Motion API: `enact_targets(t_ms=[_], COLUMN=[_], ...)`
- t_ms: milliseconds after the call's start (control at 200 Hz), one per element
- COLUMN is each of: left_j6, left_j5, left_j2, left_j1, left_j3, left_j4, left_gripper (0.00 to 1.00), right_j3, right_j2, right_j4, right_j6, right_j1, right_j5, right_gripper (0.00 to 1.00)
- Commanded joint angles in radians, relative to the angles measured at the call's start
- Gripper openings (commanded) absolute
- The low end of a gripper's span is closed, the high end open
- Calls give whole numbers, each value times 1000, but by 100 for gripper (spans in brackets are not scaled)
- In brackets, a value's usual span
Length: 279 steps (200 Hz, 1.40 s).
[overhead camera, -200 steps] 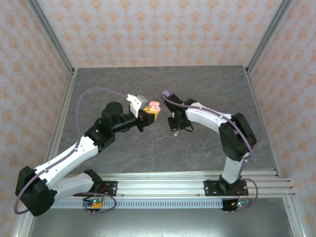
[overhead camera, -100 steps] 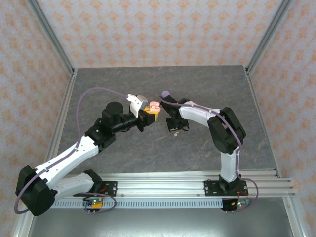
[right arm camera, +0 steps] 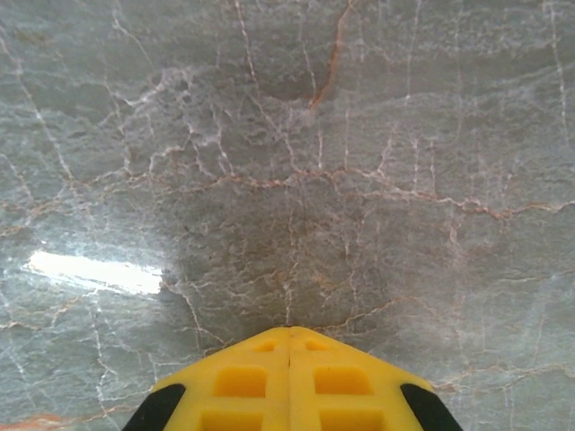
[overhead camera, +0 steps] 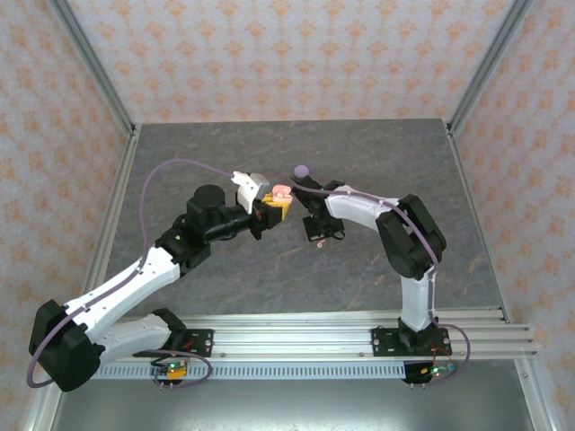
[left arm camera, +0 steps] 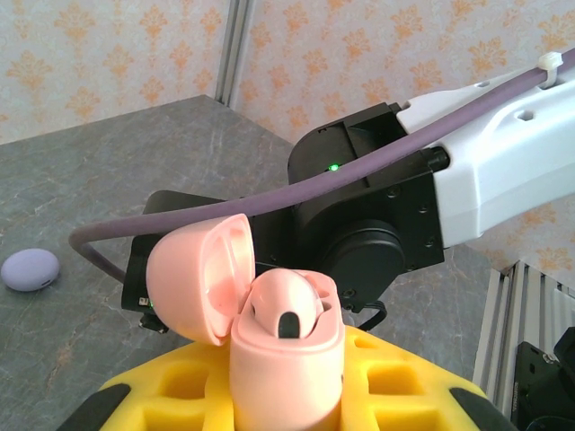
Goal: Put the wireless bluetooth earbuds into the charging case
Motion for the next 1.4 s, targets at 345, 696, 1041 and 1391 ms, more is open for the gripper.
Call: enact_targets(t_ms=[345,696,1041,1391], left_j6=[4,1,2,5], left_j5=[-6,-4,-5,-5], left_j2=[3,5,5,5], left_j1=[-8,-8,-9,-10], left_j3=[25,28,29,30], left_j4=[13,11,9,7], left_gripper=[16,15,15,15], right_j3=[-71,-90,-61,0], right_j2=[-78,-121,-174,-85], right_j4=[-88,-82,-60,-83], right_j6=[-18,-1,13,-33], right_j1=[-6,-6,-6,21], right_j5=[-72,-81,-123,-72], right_gripper=[4,6,21,44])
